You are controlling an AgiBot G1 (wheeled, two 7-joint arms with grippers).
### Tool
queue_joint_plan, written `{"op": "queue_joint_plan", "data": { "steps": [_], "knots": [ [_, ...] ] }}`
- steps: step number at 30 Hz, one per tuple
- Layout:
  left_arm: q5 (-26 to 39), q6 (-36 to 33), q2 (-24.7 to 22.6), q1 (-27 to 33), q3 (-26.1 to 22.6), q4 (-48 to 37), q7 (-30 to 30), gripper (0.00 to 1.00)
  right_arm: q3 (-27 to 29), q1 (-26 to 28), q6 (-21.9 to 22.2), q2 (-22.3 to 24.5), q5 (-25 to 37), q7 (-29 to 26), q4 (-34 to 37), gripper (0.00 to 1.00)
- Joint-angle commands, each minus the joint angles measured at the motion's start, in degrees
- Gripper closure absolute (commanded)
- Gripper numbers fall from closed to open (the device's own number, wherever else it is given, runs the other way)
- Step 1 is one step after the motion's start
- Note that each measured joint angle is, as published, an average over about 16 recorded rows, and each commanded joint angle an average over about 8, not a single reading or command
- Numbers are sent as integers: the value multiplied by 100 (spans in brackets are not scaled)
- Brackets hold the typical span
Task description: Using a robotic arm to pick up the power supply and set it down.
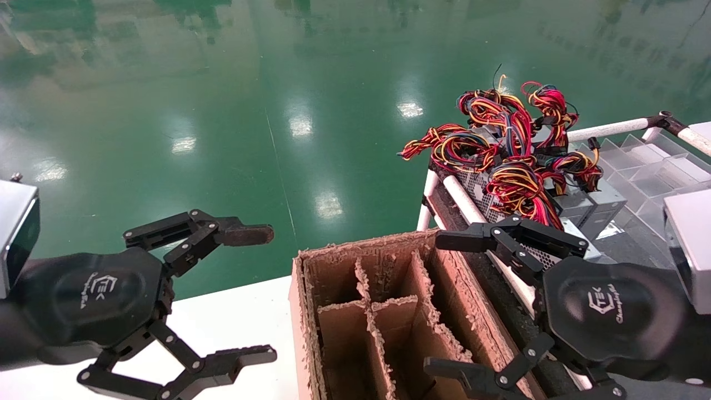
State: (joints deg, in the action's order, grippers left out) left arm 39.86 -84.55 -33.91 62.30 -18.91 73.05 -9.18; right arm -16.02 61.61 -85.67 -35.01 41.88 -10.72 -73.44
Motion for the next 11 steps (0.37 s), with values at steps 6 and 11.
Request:
{"op": "queue_joint_plan", "data": {
  "steps": [6, 11],
  "knots": [
    [0, 0, 0, 0, 0, 0, 0, 0, 0, 0, 0, 0, 0, 0, 0, 0],
    [0, 0, 0, 0, 0, 0, 0, 0, 0, 0, 0, 0, 0, 0, 0, 0]
  ]
}}
